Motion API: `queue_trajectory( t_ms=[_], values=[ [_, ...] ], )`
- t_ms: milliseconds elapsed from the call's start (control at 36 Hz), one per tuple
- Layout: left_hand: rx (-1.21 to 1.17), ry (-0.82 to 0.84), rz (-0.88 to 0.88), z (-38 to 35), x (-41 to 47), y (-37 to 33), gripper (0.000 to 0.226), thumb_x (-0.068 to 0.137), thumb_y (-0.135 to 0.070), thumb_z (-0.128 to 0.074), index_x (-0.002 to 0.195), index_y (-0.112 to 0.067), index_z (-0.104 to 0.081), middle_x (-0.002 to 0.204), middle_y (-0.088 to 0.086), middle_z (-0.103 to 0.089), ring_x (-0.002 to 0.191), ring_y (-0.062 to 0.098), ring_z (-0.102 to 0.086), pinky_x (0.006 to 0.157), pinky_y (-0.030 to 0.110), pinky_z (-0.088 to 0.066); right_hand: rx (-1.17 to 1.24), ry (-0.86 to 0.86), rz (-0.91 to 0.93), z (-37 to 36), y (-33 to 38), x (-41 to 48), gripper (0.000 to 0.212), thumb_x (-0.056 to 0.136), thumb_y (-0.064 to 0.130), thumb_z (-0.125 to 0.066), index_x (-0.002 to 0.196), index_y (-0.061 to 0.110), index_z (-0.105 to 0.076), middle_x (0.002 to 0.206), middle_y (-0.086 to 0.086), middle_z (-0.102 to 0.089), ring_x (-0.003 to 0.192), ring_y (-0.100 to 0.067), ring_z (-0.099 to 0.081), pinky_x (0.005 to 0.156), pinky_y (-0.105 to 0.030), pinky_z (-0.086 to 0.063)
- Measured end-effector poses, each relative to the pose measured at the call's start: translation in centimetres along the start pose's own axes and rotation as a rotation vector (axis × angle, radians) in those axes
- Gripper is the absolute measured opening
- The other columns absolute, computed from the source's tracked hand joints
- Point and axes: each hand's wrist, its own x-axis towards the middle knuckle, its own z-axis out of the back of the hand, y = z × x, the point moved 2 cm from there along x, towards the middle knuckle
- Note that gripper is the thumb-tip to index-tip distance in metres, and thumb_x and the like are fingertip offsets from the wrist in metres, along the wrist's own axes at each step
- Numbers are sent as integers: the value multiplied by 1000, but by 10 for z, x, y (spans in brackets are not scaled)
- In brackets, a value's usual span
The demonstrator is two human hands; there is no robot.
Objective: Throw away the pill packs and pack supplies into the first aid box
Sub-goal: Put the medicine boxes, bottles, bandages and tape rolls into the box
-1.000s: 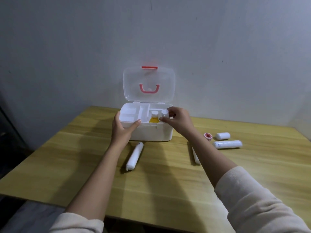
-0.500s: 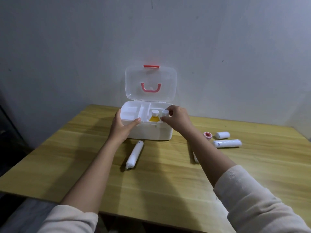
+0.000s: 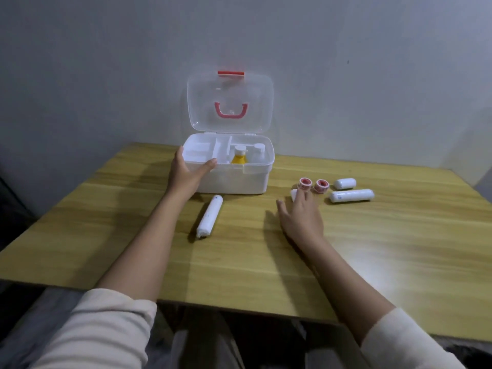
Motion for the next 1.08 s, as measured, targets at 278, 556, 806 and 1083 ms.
queue_trajectory(
  t_ms=[278, 556, 806, 1083],
  values=[
    [17, 5, -6, 1, 2, 3, 99, 70, -55, -70, 147, -21, -18, 154, 2, -26, 140, 20, -26, 112, 38, -30, -41, 49, 75, -38, 60, -43, 78, 85, 60, -43, 136, 2, -32, 135, -15, -41, 126, -31, -38, 104, -38, -33],
    [7, -9, -17, -1, 2, 1, 97, 73, -49, -71, 147, -18, -17, 154, 3, -25, 140, 19, -25, 108, 30, -28, -37, 79, 66, -69, 103, -45, 96, 76, 64, -52, 139, -3, -24, 144, -18, -34, 131, -33, -34, 109, -41, -32],
    [1, -5, -17, -1, 3, 1, 96, 74, -49, -70, 147, -19, -15, 154, 2, -23, 141, 18, -24, 110, 30, -27, -24, 134, 274, -42, 76, -33, 36, 85, 22, -49, 118, 8, -49, 116, -15, -54, 111, -35, -47, 88, -41, -42],
    [-24, -28, 6, -3, -1, -2, 95, 75, -46, -71, 147, -20, -15, 155, 2, -22, 141, 20, -23, 108, 32, -27, -26, 140, 228, -17, 24, -11, 48, 85, 24, -54, 132, 18, -46, 123, -10, -56, 115, -31, -49, 91, -39, -42]
  ],
)
